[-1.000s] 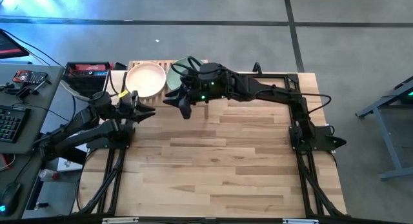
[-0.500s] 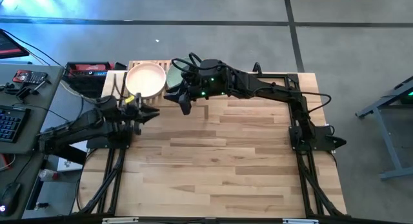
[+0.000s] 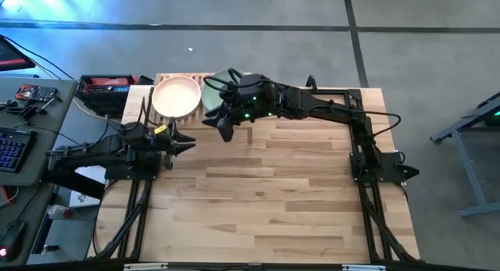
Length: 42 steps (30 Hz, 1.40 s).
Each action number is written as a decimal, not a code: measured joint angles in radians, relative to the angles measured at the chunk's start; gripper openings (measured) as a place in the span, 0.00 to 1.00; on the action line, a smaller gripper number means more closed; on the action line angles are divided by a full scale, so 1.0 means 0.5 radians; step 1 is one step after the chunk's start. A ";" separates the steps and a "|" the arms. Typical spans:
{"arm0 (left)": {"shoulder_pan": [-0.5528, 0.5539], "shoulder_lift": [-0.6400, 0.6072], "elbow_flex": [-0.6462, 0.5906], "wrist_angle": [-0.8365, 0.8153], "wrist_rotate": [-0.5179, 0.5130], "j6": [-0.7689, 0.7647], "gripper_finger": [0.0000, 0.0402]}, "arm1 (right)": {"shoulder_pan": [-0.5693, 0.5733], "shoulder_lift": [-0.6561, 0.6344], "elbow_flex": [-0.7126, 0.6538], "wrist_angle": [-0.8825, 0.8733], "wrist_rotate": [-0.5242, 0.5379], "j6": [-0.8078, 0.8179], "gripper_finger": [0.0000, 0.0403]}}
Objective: Place and stack plates onto a shelf
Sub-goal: Return to Home Position
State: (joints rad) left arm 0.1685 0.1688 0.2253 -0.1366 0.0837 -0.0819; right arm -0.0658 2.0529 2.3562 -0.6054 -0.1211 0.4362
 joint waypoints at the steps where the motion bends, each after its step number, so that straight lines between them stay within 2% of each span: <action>1: -0.018 0.000 0.000 -0.026 -0.002 0.001 0.18 | 0.000 0.000 0.000 -0.002 0.000 0.000 0.33; 9: -0.132 0.000 0.000 -0.166 -0.143 0.018 0.18 | -0.005 0.000 0.000 0.004 0.036 -0.142 0.33; 13: -0.172 0.000 -0.003 -0.164 -0.149 0.065 0.18 | -0.017 0.000 0.000 0.005 0.038 -0.152 0.33; 26: -0.290 0.000 -0.262 0.066 -0.149 -0.006 0.18 | -0.030 0.000 0.000 0.002 0.029 -0.157 0.33; 42: -0.304 0.000 -0.296 -0.069 -0.238 0.011 0.18 | -0.037 -0.055 0.000 -0.009 -0.014 -0.156 0.33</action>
State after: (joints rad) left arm 0.0166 0.1690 0.0772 -0.1710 -0.0353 -0.0763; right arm -0.0845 2.0252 2.3563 -0.6099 -0.1280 0.3582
